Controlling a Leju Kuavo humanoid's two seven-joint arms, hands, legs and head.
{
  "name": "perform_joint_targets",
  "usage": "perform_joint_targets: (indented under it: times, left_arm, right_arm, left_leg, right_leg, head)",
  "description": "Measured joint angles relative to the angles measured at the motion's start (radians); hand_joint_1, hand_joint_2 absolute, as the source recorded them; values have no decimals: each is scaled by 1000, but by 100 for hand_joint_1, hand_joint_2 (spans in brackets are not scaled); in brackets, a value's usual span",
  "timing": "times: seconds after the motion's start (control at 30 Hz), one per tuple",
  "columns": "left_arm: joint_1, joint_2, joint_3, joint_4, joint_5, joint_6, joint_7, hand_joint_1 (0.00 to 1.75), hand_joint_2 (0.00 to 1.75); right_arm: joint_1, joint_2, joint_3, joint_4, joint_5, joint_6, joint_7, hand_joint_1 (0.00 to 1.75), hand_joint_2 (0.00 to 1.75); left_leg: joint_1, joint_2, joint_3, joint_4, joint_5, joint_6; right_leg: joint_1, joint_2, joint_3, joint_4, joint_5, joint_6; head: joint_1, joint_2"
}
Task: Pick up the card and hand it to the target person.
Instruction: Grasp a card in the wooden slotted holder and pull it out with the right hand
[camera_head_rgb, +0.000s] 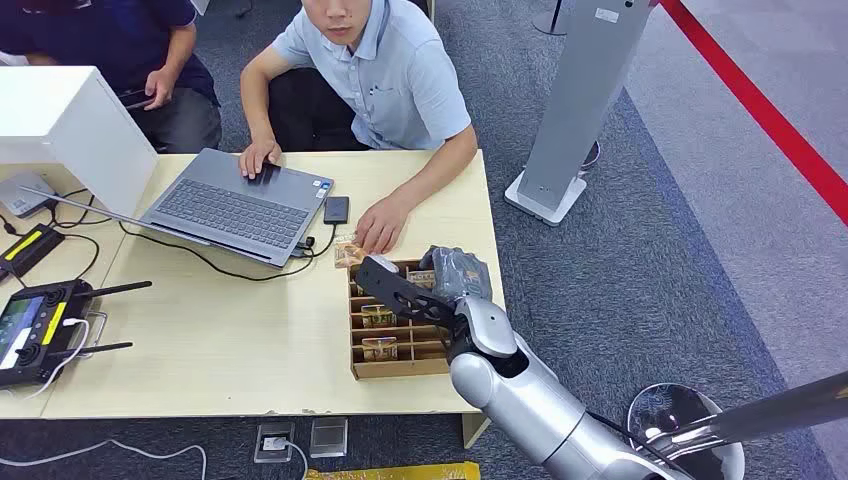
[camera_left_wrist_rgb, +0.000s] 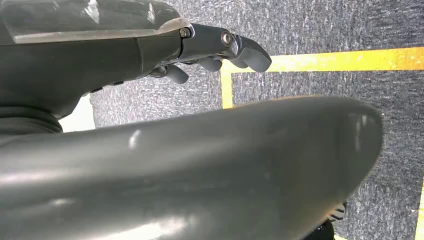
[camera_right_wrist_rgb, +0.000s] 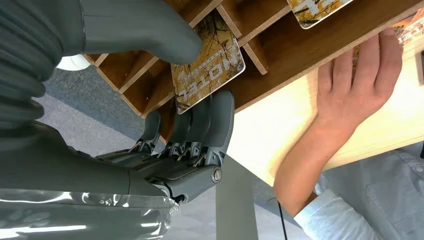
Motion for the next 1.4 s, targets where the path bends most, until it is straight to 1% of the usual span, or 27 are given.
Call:
perform_joint_targets:
  times: [0.1,0.4,0.43,0.47,0.53,0.57,0.67,0.73,1.0,1.13,1.27,1.4]
  left_arm:
    - [0,0,0,0,0,0,0,0,0]
    - [0,0,0,0,0,0,0,0,0]
    - [0,0,0,0,0,0,0,0,0]
    - [0,0,0,0,0,0,0,0,0]
    - [0,0,0,0,0,0,0,0,0]
    - [0,0,0,0,0,0,0,0,0]
    - [0,0,0,0,0,0,0,0,0]
    - [0,0,0,0,0,0,1,0,0]
    - [0,0,0,0,0,0,2,0,0]
    - [0,0,0,0,0,-2,-1,0,0]
    - [0,0,0,0,11,-6,-22,0,0]
    - [0,0,0,0,12,8,-22,0,0]
  right_arm:
    - [0,0,2,3,0,0,0,92,175]
    - [0,0,4,9,-1,-3,0,92,175]
    - [0,-1,4,9,-2,-3,0,94,175]
    - [0,-1,4,9,-2,-3,0,101,175]
    - [0,-1,4,9,-3,-3,0,120,175]
    - [0,-1,4,9,-3,-3,0,134,175]
    - [1,-2,4,9,-3,-3,0,165,175]
    - [1,-2,4,9,-3,-3,0,171,175]
    - [5,-2,6,9,-4,-2,1,167,175]
    - [5,-2,6,9,-5,-2,1,159,175]
    - [6,-2,6,8,-13,-5,1,159,175]
    - [7,-6,6,-2,-37,-19,2,159,175]
  left_leg:
    - [0,0,0,0,0,0]
    - [0,0,1,0,0,0]
    - [0,0,1,0,0,0]
    - [0,0,1,0,0,0]
    - [0,0,1,0,0,0]
    - [0,0,1,0,0,0]
    - [0,0,1,0,0,0]
    - [0,0,1,0,0,0]
    - [0,0,2,0,0,0]
    - [0,0,2,0,0,0]
    - [0,0,2,0,0,0]
    - [0,0,2,0,0,0]
  right_leg:
    - [0,0,0,0,0,0]
    - [0,0,0,0,0,0]
    - [0,0,0,0,0,0]
    - [0,0,0,0,0,0]
    - [0,0,0,0,0,0]
    - [0,0,0,0,0,0]
    - [0,0,0,0,0,0]
    - [0,0,0,0,0,0]
    - [0,0,1,0,0,0]
    - [0,0,1,0,0,0]
    - [0,0,1,0,0,0]
    - [0,0,1,0,0,0]
  head:
    - [0,0]
    - [0,0]
    - [0,0]
    - [0,0]
    - [0,0]
    - [0,0]
    - [0,0]
    - [0,0]
    - [0,0]
    - [0,0]
    - [0,0]
    - [0,0]
